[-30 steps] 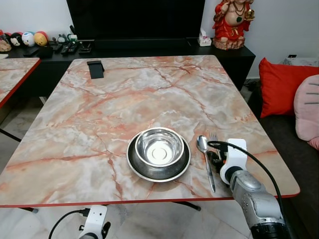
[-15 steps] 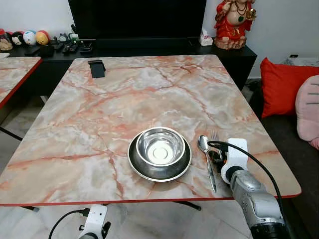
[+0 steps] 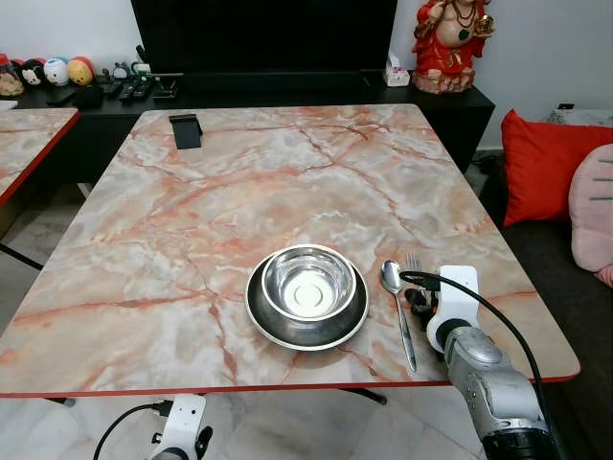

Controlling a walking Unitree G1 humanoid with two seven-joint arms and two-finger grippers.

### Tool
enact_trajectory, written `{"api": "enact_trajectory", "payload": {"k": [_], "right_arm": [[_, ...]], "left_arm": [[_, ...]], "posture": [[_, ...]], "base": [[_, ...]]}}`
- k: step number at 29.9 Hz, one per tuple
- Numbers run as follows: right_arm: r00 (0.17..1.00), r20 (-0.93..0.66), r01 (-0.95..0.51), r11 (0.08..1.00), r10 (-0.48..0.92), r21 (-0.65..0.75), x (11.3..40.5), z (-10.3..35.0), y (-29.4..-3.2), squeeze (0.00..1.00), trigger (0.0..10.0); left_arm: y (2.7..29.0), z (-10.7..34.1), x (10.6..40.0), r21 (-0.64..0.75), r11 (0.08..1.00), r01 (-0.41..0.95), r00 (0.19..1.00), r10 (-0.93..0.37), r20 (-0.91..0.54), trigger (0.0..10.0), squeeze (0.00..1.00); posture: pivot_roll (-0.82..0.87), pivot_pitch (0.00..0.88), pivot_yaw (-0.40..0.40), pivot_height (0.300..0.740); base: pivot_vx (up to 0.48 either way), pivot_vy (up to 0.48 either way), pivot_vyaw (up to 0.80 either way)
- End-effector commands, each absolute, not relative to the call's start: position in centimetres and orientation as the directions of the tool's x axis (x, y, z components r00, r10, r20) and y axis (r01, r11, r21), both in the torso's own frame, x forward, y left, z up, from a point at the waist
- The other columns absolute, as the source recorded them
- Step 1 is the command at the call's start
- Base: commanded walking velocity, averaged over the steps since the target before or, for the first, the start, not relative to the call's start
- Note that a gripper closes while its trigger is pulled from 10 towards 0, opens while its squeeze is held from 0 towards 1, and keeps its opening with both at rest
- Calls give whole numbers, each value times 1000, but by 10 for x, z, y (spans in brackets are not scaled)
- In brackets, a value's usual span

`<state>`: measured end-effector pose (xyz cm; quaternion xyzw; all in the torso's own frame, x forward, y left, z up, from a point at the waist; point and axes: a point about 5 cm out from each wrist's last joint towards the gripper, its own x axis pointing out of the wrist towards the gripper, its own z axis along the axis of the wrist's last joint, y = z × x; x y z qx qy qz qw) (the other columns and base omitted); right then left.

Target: Setting the table

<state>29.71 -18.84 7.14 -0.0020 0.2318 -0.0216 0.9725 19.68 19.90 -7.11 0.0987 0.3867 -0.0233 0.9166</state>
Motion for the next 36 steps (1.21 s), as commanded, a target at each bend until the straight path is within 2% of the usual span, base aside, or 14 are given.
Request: {"api": "enact_trajectory", "payload": {"k": [1, 21, 24, 29, 36], "right_arm": [[905, -416, 88, 996, -90, -24, 300, 81, -198, 0, 10000], [926, -375, 81, 995, -54, 55, 306, 98, -192, 0, 10000], [943, -326, 89, 993, -58, 80, 309, 106, -192, 0, 10000], [970, -228, 115, 988, -89, 103, 315, 122, -201, 0, 10000], [938, -328, 125, 992, -112, 18, 319, 108, -221, 0, 10000]], "left_arm": [[200, -70, 199, 167, 978, 124, 701, 33, -712, 10000, 0], [199, -70, 200, 162, 979, 123, 702, 29, -711, 10000, 0], [199, -70, 200, 163, 979, 123, 702, 30, -711, 10000, 0], [199, -70, 199, 162, 979, 124, 700, 29, -713, 10000, 0], [198, -71, 199, 160, 979, 123, 697, 29, -716, 10000, 0]], "posture": [[-46, 0, -6, 740], [-47, 0, -5, 740], [-47, 0, -5, 740], [-48, 0, -5, 740], [-49, 0, -6, 740]], "base": [[0, 0, 0], [0, 0, 0], [0, 0, 0], [0, 0, 0], [0, 0, 0]]}}
